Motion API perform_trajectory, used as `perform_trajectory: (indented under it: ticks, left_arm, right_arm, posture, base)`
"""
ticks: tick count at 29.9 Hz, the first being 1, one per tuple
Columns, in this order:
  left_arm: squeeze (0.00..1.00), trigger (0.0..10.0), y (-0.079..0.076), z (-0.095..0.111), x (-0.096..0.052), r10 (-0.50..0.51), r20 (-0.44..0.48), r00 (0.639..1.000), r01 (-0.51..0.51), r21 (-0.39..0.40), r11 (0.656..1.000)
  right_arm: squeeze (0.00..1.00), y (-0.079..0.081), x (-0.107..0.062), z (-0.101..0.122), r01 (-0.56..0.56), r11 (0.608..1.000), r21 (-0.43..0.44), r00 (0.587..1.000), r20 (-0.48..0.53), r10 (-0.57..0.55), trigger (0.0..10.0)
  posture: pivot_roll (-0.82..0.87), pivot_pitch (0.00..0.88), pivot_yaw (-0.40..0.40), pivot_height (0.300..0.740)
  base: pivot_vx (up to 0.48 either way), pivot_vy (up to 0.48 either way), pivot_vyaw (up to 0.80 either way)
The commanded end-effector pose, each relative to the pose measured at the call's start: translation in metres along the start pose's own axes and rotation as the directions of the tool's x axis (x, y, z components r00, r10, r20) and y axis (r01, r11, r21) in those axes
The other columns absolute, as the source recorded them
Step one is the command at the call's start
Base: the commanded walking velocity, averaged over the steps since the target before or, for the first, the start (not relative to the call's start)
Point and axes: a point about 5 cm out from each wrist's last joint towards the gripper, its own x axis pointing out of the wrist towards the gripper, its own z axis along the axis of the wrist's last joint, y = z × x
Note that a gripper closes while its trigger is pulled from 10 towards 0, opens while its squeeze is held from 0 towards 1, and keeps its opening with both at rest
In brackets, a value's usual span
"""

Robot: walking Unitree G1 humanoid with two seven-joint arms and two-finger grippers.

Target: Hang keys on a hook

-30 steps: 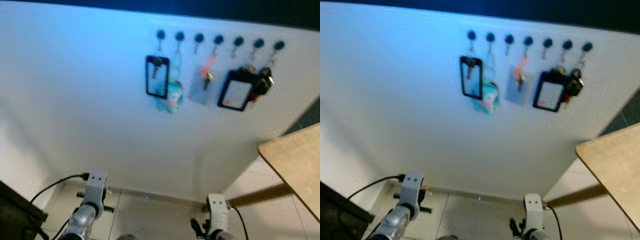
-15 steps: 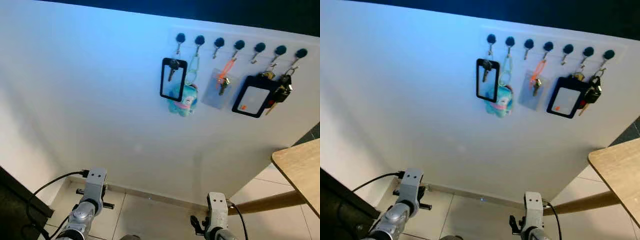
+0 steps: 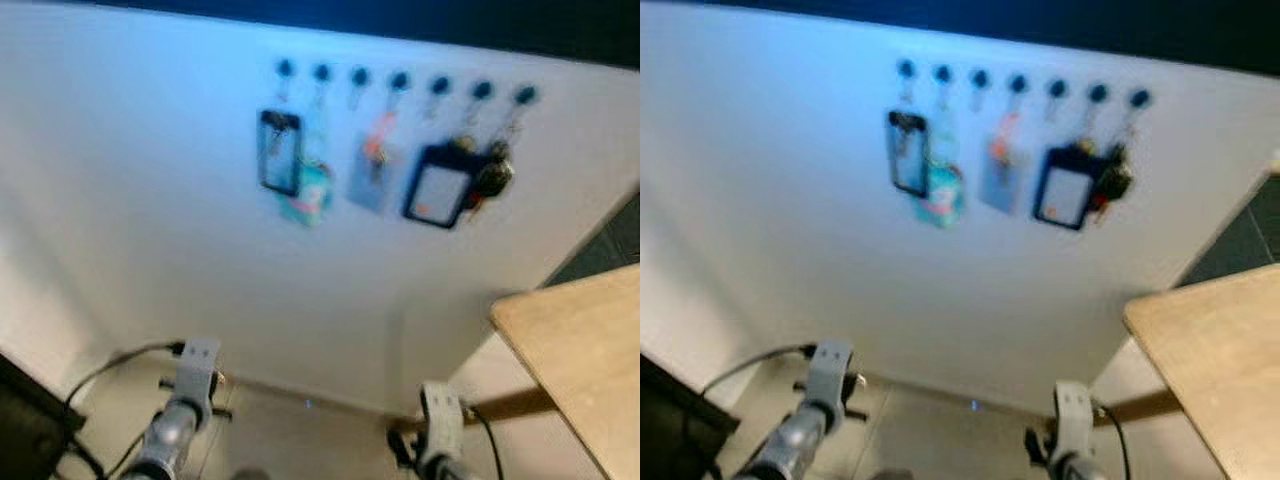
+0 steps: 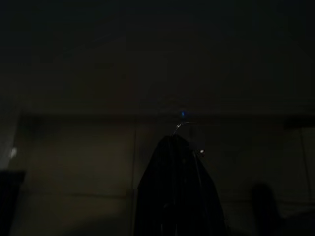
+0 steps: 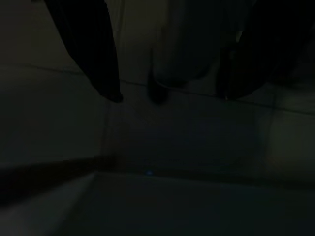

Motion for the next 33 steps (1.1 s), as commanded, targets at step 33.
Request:
perform_trajectory:
  ticks: [33]
  left_arm:
    - [0.0, 10.0, -0.025, 0.205, -0.068, -0.61, 0.641, 0.465, 0.265, 0.557, 0.787]
  right_arm:
    - [0.0, 0.059, -0.011, 0.121, -0.245, 0.866, -0.436, 0.732, 0.502, 0.46, 10.0]
  posture:
    - [0.08, 0.057, -0.076, 0.74]
  base:
    - [0.0, 0.0, 0.0]
